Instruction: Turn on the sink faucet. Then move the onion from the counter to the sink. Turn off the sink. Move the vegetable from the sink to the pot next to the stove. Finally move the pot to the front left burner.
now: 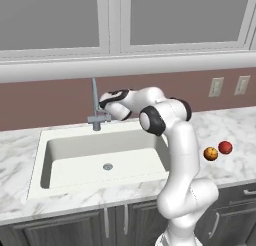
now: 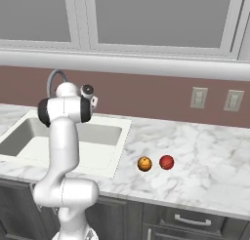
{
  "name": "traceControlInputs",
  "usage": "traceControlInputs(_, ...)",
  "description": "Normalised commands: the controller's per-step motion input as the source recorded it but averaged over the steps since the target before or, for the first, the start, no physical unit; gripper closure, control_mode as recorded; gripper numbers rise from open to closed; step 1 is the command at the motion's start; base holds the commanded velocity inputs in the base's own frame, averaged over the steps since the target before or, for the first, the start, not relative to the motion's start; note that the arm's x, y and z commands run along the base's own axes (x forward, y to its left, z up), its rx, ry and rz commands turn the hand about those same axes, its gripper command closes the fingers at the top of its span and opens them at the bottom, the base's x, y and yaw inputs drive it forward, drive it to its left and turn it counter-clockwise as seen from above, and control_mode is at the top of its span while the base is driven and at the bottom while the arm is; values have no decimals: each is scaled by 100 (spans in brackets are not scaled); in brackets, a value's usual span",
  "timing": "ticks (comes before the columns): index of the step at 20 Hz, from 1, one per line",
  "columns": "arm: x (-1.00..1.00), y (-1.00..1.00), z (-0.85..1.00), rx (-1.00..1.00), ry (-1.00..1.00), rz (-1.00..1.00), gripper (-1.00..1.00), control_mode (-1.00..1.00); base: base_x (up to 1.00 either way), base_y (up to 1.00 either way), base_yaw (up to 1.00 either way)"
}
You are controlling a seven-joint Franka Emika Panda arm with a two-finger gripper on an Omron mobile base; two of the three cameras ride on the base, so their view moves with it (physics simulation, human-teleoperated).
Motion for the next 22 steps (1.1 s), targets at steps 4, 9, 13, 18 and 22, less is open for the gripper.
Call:
traceControlInputs(4, -2, -58, -42, 0, 13, 0, 100, -100, 0, 0, 0)
traceControlInputs(9, -22, -55, -56, 1, 3, 0, 100, -100, 0, 0, 0)
traceControlInputs(13, -26, -54, -58, 2, 0, -1, 100, -100, 0, 0, 0)
traceControlInputs(18, -21, -53, -52, 2, 1, -1, 100, -100, 0, 0, 0)
traceControlInputs(22, -22, -54, -55, 4, 1, -1, 100, -100, 0, 0, 0)
